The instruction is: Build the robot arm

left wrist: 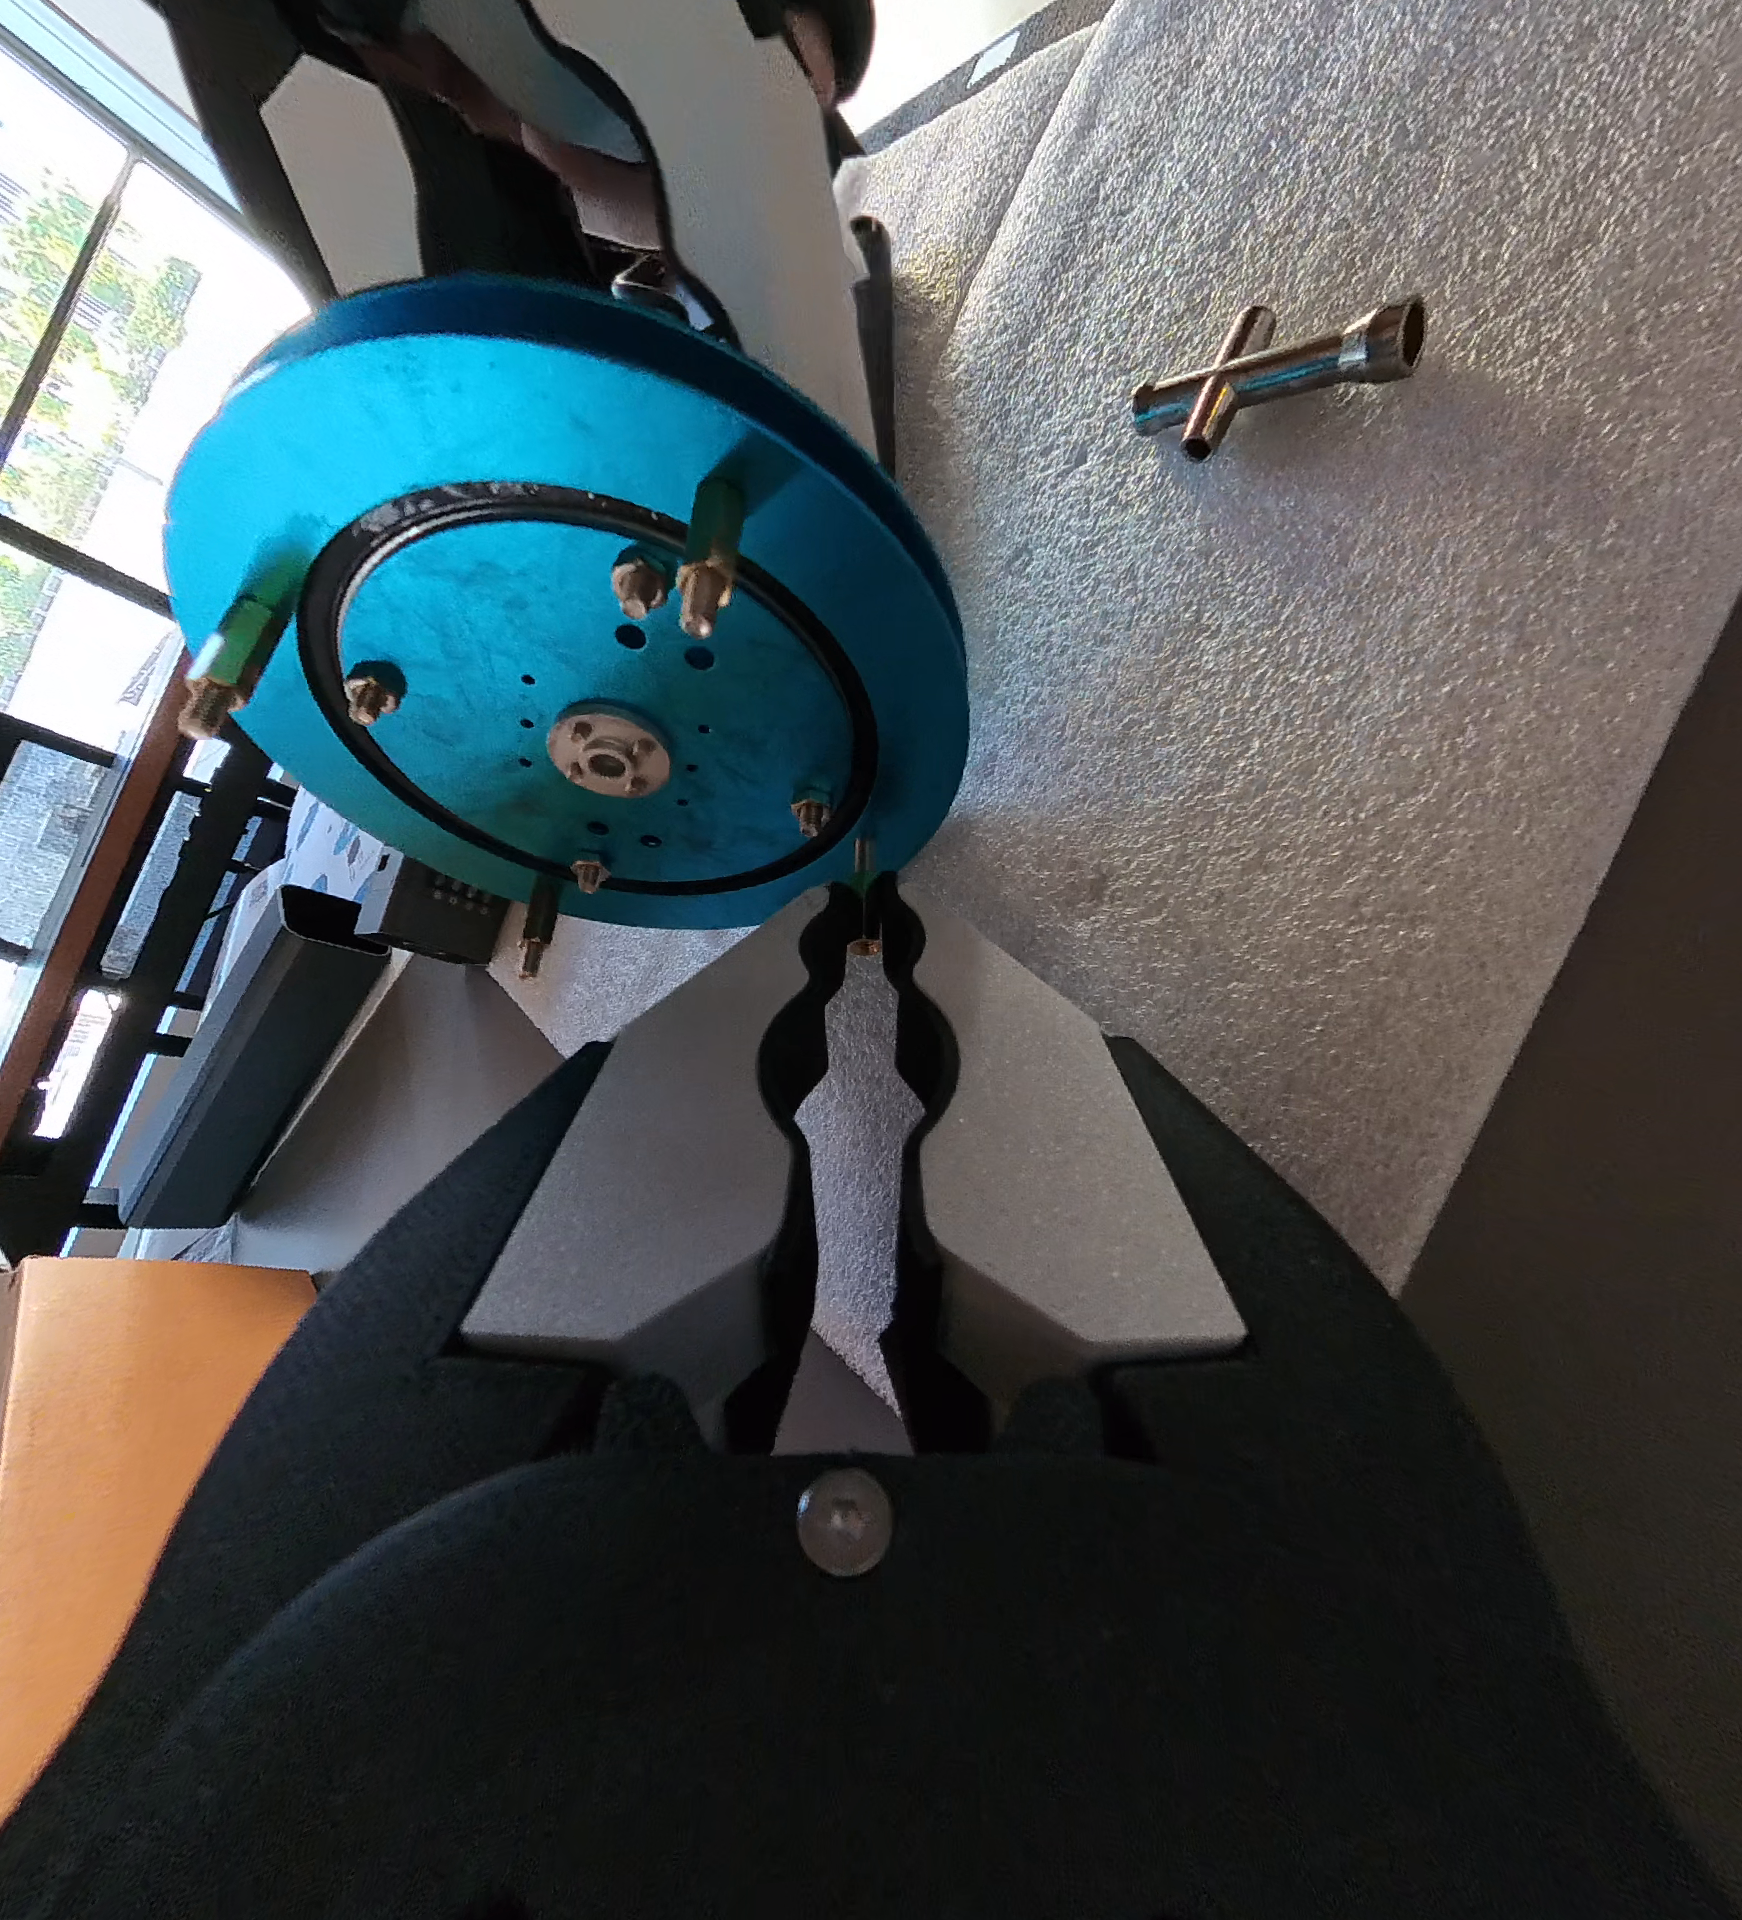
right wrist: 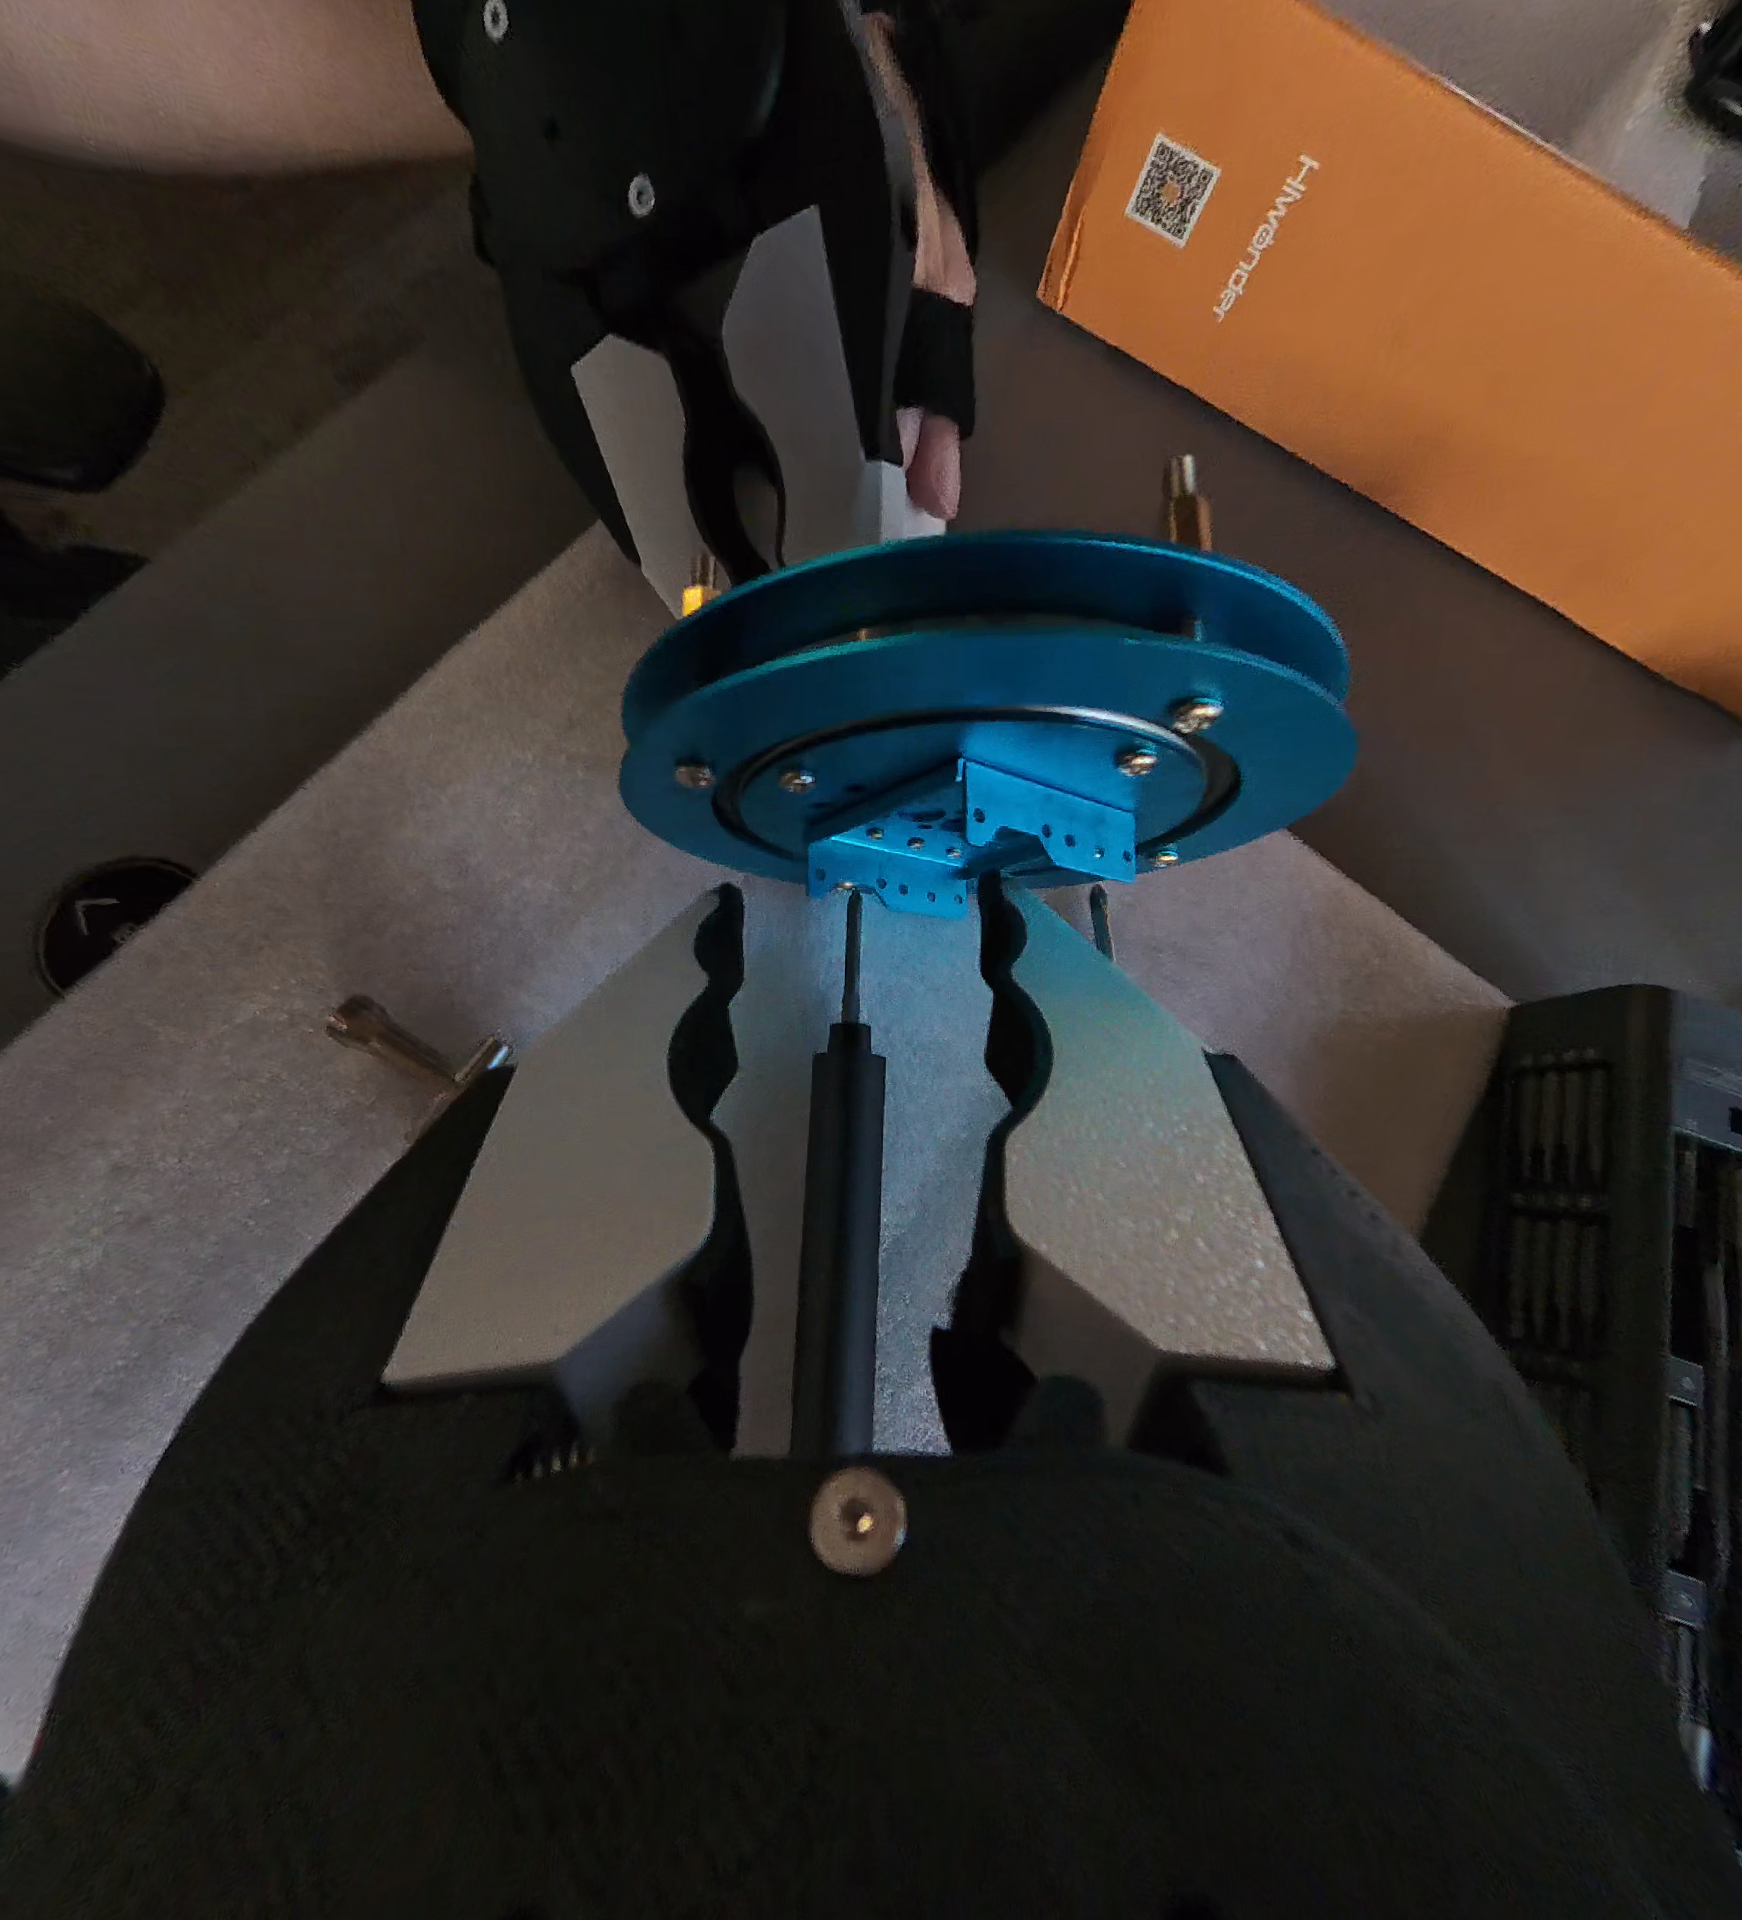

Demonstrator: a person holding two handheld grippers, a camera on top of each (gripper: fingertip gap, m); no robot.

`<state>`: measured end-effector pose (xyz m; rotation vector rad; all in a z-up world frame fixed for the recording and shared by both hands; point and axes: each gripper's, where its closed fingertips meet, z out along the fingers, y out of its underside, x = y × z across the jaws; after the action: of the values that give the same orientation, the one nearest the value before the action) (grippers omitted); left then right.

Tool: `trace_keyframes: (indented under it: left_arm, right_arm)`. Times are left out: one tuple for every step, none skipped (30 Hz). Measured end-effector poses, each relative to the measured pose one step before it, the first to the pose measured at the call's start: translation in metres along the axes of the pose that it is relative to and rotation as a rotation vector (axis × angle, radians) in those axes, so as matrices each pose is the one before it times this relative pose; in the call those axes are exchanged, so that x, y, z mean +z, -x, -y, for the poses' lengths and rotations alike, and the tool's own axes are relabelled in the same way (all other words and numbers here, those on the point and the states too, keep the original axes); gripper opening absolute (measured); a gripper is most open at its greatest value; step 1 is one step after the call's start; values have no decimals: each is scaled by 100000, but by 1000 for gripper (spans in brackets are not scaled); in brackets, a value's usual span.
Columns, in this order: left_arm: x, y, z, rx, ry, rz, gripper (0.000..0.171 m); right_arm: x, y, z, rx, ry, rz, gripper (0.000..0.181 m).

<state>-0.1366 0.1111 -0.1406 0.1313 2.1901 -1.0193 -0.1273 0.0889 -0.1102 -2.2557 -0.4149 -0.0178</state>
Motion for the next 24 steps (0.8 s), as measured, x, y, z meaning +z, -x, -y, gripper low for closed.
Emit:
trace_keyframes:
  left_arm:
    - [-1,5,-1,-27,10,47,4]
    - [-6,-3,3,0,6,32,4]
    - [5,5,4,50,23,27,4]
    - [-2,-2,-4,92,8,36,4]
    - [4,-4,1,88,19,41,4]
    - [-3,-4,2,138,44,70,4]
    - [-3,2,1,162,48,97,4]
    - [-3,-6,2,119,41,62,4]
    - [0,8,1,36,-4,37,4]
    - [9,1,3,-84,-49,-6,4]
    - [-5,7,12,-122,-69,-48,4]
    - [-5,-8,-3,-41,-27,-48,4]
    - [5,1,3,56,25,-6,4]
    - [3,-7,-2,97,44,12,4]
    - [0,-4,-6,114,76,29,5]
    - [-3,3,-5,91,157,57,5]
    - [7,1,-8,36,185,131,4]
    - [0,17,-15,32,185,233,4]
    - [0,14,2,151,216,287,4]
    - [-7,16,-11,386,276,379,4]
    - [6,51,-4,568,361,675,5]
    - [-30,192,-6,242,381,1565,10]
    - [-42,272,-16,-457,250,1870,15]
    - [-29,335,-37,-833,322,2045,21]
  right_arm:
    - [-8,-66,100,2302,-993,1392,45]
    - [11,-136,88,2480,-1208,1150,45]
    - [41,-43,135,3014,-1571,1842,46]
    - [89,176,117,3385,-1392,3231,47]
    - [107,150,83,2619,-516,2573,46]
    - [121,176,-24,118,546,1174,43]
    - [142,321,-193,-3454,1980,-34,35]
    - [148,112,-222,-5906,2332,-3230,33]
    - [136,-30,-279,-6901,2493,-4982,28]
    - [92,-160,-251,-6357,2296,-6183,26]
    - [62,-99,-81,-6368,1074,-6040,24]
    - [35,-115,-33,-6579,1036,-6368,22]
    - [8,-195,57,-6300,740,-6826,17]
    - [-28,-166,95,-5942,977,-6367,11]
    - [-36,-140,123,-5749,1136,-5922,7]
    - [9,-62,84,-5593,1312,-5164,5]
    - [29,-156,22,-5317,1534,-5229,4]
    - [31,-133,7,-5106,1284,-4558,2]
    - [10,-80,-14,-4271,1064,-3263,1]
    - [19,-86,8,-2314,596,-2355,1]
    - [33,-75,7,-680,-24,-1453,0]
    - [25,-52,21,385,-548,-540,0]
    - [14,-19,12,769,-725,114,0]
    - [18,-33,-7,861,-566,190,0]
